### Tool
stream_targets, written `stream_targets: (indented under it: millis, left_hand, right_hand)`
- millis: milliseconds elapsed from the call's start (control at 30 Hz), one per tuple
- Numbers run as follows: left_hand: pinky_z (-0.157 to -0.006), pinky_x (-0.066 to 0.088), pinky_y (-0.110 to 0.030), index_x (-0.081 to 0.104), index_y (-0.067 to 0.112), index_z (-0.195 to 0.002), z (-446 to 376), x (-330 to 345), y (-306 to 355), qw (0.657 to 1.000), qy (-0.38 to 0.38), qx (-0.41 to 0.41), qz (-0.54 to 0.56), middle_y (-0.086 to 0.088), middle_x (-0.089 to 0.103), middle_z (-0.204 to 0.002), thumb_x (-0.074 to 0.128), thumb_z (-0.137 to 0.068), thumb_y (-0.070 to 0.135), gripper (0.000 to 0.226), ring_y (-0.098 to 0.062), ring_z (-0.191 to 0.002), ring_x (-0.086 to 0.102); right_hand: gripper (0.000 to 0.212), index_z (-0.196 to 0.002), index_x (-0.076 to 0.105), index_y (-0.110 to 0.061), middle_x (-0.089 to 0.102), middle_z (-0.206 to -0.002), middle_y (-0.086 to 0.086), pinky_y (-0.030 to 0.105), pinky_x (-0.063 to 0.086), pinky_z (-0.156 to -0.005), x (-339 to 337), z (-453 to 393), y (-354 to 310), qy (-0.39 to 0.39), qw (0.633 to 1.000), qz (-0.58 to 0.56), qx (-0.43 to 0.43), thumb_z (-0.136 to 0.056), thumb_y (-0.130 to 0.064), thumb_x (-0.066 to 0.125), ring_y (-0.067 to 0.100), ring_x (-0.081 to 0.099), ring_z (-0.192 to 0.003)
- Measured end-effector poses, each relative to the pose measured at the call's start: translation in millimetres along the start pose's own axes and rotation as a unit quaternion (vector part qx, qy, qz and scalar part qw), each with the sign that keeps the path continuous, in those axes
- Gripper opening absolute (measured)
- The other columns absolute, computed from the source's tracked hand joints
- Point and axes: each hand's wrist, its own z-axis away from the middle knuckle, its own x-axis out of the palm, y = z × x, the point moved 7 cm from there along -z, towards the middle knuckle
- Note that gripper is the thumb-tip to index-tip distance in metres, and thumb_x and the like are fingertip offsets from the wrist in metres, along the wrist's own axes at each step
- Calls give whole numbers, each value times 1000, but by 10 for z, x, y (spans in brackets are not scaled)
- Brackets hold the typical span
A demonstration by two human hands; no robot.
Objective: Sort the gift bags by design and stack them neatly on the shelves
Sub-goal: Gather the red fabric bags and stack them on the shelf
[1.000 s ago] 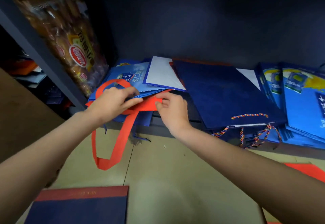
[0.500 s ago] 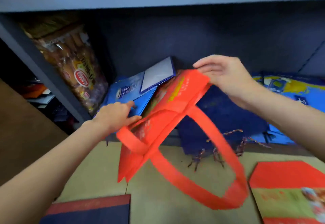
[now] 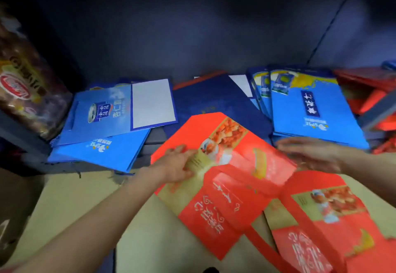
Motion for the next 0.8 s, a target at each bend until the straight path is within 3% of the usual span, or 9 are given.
stream_targets:
  millis: [133,300,400,467,533,600,700,767,800]
  left_hand:
    - [-111,26,-43,24,26,-146,-132,-41,134,996,78,-15,-35,-6,15,-155,47,-90,41,63,-31,-139,20]
    - [-87,47,-50,62,10,-116,-188,-200,779,959,237,143,-59,-14,57,-126,39,-77,39,54,-34,-111,56]
    - [-83,49,-48,66,14,-111,-348,-21,1313,955,194,206,-87,-11,61,-123,40,-75,37,51,-30,-110,60]
    - [-89,46,-50,65,18,-115,-449,194,1691,953,137,243,-118,-10,58,-128,39,-76,36,51,-27,-114,59]
    - [-109,27,-52,43,23,-139,-544,482,2005,950,66,264,-155,-8,30,-151,40,-88,35,52,-27,-135,36]
    - [-116,9,-51,17,27,-149,-645,711,2134,950,-17,243,-196,-3,3,-158,39,-96,34,58,-26,-144,11]
    - [-115,17,-47,14,28,-149,-771,894,2210,961,-70,211,-166,-4,3,-158,42,-95,35,62,-28,-143,11]
    - [-111,27,-45,15,27,-149,-858,1021,2160,977,-98,160,-101,-5,10,-156,45,-92,36,65,-31,-139,21]
    - [-110,30,-44,15,26,-149,-868,1078,2139,982,-109,136,-76,-6,14,-154,46,-91,35,66,-32,-136,25]
  right_hand:
    - [33,-94,59,-9,63,-74,4,15,48,-47,138,-69,94,30,994,65,-84,-79,20,54,2,60,-49]
    - [32,-105,58,-3,63,-90,21,22,51,-53,-825,396,539,100,993,13,-63,-76,9,62,21,61,-66]
    - [69,-102,63,-13,69,-89,17,28,53,-54,-1360,913,1268,118,992,-38,15,-40,-23,90,25,63,-70]
    - [50,-99,60,-13,71,-77,11,29,53,-48,-1560,1213,1799,172,980,-71,73,-54,-7,83,21,65,-57]
    - [36,-104,58,-6,66,-66,11,22,50,-42,-1699,1440,2328,257,957,-37,130,-75,15,61,14,61,-45]
    - [40,-115,54,-1,57,-62,10,20,43,-41,-1816,1519,2753,308,931,73,180,-80,19,56,11,54,-41]
    - [56,-132,40,-1,62,-94,17,26,47,-65,-1820,1291,2990,277,915,193,220,-82,-1,65,20,63,-80]
    - [71,-140,29,-4,52,-128,21,28,40,-92,-1773,1101,2874,240,889,331,206,-83,-20,68,28,49,-120]
    - [75,-141,26,-5,47,-134,21,27,35,-96,-1738,1009,2804,227,887,355,191,-83,-25,68,29,44,-126]
